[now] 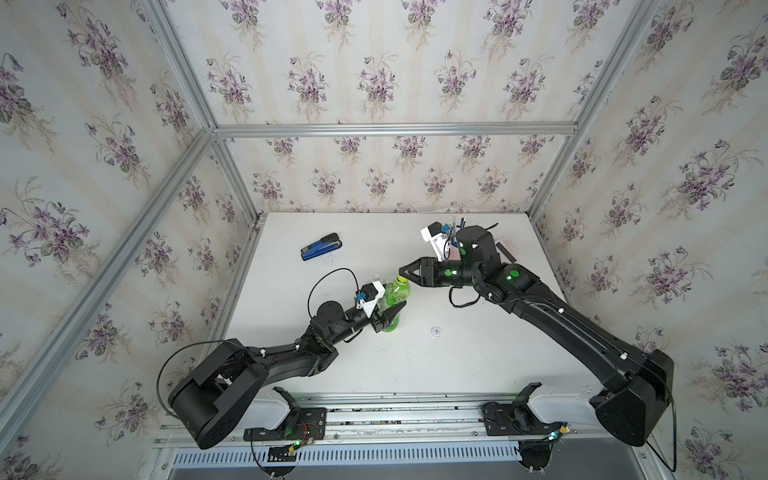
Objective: Screw on the bottle caps
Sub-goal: Screw the bottle cap onto the plastic bottle.
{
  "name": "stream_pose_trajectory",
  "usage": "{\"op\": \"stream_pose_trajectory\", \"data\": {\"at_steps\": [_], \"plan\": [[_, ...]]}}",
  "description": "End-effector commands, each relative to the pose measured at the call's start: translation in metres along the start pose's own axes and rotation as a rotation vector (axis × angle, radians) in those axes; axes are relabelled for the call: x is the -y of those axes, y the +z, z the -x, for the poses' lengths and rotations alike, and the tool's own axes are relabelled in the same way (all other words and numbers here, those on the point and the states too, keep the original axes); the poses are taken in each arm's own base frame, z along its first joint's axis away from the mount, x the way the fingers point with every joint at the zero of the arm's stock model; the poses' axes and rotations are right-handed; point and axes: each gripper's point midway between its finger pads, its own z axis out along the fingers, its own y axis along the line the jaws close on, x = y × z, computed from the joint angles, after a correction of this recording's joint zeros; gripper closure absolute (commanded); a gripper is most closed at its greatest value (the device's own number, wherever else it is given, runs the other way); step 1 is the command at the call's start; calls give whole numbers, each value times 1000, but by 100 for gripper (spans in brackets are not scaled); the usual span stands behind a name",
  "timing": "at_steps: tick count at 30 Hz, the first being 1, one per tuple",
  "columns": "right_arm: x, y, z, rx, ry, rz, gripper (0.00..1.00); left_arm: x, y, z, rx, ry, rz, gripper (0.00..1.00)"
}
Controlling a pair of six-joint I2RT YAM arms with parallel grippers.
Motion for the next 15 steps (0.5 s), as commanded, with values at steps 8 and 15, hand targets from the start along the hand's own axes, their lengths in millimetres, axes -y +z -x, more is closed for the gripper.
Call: {"op": "stream_pose_trajectory", "data": {"at_steps": [8,15], "plan": [[18,1,-15,-49,-88,-141,66,1,1,12,33,-2,-12,39],[20,-4,-10,-37,-130,-179,59,3,1,12,34,2,-21,38]]}}
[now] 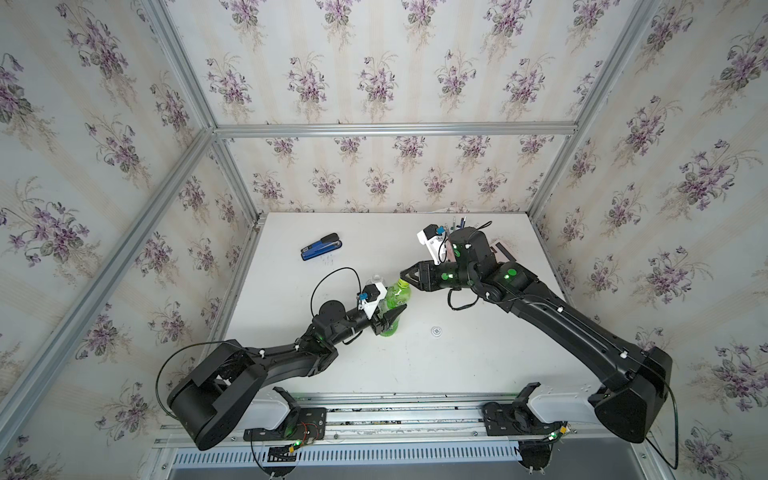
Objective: Screw on the bottle caps
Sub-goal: Screw the bottle cap onto the plastic bottle.
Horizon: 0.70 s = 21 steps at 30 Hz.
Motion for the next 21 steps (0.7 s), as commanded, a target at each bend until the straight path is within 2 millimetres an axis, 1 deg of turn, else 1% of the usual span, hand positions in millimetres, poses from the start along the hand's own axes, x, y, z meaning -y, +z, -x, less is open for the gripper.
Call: {"op": "stream_pose_trajectory", "data": {"at_steps": [1,4,6,9,11,14,21], "plan": [[5,-7,1,-3,-39,-54,58,0,0,23,86,29,-7,38],[-3,-17,14,38,-84,-49,50,1,1,21,86,28,-10,38],[-6,-21,22,61,-113,-51,48,1,1,21,87,27,-10,38],[-11,-21,30,104,-139,-30,46,1,0,23,92,28,-9,38],[-19,-17,32,131,-167,30,45,1,-1,24,93,28,-9,38],[-25,-13,31,168,-190,96,45,1,-1,26,99,28,-9,38],[-27,-9,29,183,-233,128,56,2,-2,28,105,24,-12,38]]}}
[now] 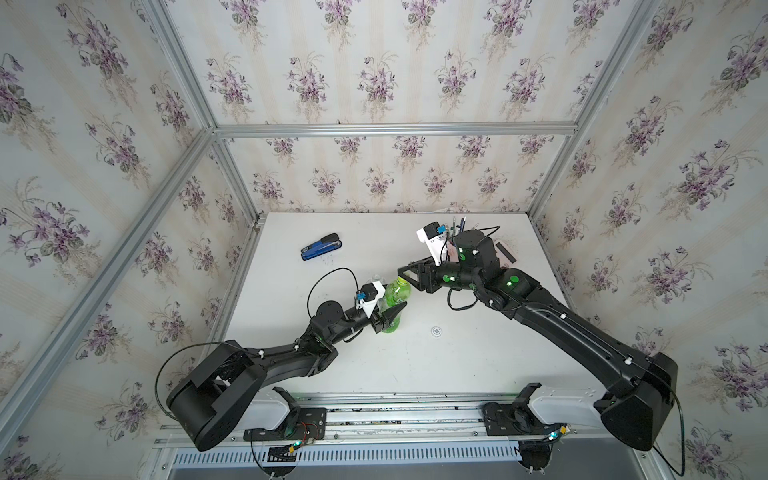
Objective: Screw on the bottle caps
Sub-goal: Screw the bottle cap onto the plastic bottle.
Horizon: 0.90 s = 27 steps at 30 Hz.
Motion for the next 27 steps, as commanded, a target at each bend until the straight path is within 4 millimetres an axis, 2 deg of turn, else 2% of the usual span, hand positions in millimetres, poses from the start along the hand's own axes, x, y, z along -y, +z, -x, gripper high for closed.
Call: {"op": "stream_pose_trajectory", "data": {"at_steps": [1,9,18,27], "plan": [[-10,-2,14,51,-54,45,57,2,-1,11,44,5,-10,38],[-10,-1,7,25,-38,51,64,0,-1,13,46,0,-1,38],[-8,-2,2,3,-26,42,76,-4,-2,14,48,-12,15,38],[-8,-4,-2,-12,-19,38,78,-9,-2,12,39,-36,34,39]]}}
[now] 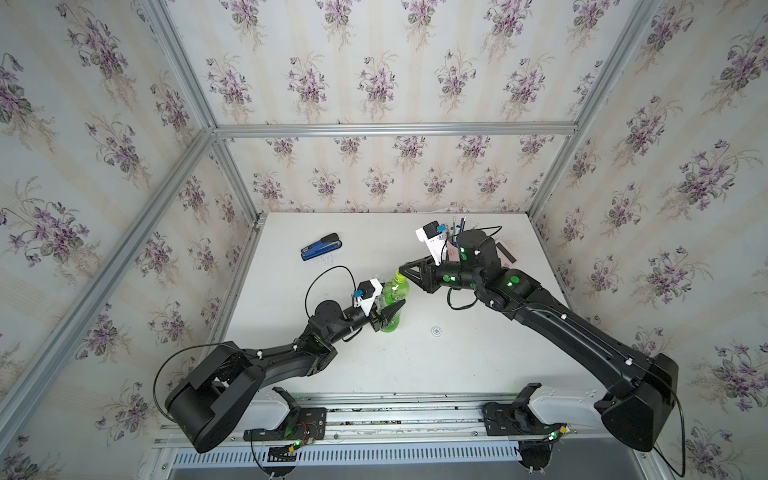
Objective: Screw on the bottle caps
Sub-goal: Screw the bottle cap onto the plastic bottle.
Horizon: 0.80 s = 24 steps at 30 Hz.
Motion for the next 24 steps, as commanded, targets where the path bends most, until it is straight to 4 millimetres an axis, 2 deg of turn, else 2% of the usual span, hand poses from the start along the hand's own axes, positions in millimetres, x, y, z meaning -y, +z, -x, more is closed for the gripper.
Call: {"op": "stream_pose_trajectory", "data": {"at_steps": [1,11,18,21,24], "plan": [[-2,-3,-3,-15,0,6,78,-3,0,10,36,-4,13,38],[-10,-5,-13,-47,43,48,79,-5,1,9,29,-13,16,38],[-26,-13,-24,-80,52,118,76,-5,2,8,25,-14,16,38],[-24,-22,-14,-42,-2,77,72,-3,2,8,28,-11,6,38],[-9,-30,7,43,-30,-22,65,0,1,9,33,-5,-13,38]]}}
